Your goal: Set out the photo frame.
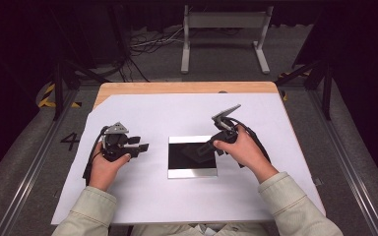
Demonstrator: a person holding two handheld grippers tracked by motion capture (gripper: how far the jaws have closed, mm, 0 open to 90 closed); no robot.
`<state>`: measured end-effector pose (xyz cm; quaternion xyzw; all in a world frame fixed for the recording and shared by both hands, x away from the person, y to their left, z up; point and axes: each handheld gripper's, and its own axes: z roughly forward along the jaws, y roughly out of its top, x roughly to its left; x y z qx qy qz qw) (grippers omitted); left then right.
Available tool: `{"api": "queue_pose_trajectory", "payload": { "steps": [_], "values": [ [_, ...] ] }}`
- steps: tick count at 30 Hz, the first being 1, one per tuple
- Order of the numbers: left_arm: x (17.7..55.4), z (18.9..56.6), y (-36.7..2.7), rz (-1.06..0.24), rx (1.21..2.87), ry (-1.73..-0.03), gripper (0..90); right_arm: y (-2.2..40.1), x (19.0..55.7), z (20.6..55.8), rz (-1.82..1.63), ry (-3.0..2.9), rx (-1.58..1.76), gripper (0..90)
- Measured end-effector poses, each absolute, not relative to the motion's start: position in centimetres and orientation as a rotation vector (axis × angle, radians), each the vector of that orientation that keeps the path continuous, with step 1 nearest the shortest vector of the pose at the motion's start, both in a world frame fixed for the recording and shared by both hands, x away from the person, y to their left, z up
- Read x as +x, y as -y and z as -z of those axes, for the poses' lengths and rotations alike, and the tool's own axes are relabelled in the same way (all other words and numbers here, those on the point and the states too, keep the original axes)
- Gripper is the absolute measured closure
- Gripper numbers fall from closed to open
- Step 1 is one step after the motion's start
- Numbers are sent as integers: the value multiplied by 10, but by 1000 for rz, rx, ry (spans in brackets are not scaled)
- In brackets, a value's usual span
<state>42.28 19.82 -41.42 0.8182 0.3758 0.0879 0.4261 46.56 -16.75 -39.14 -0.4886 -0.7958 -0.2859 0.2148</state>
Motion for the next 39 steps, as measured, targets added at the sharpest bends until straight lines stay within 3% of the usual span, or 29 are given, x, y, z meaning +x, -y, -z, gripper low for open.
{"api": "queue_pose_trajectory", "payload": {
  "steps": [23,39],
  "values": [
    [423,414,-197,-215,2047,-937,481,173,462,388,806,2178,-1364,667],
    [422,415,-196,-214,2053,-938,481,178,445,371,844,2213,-1251,804]
  ]
}}
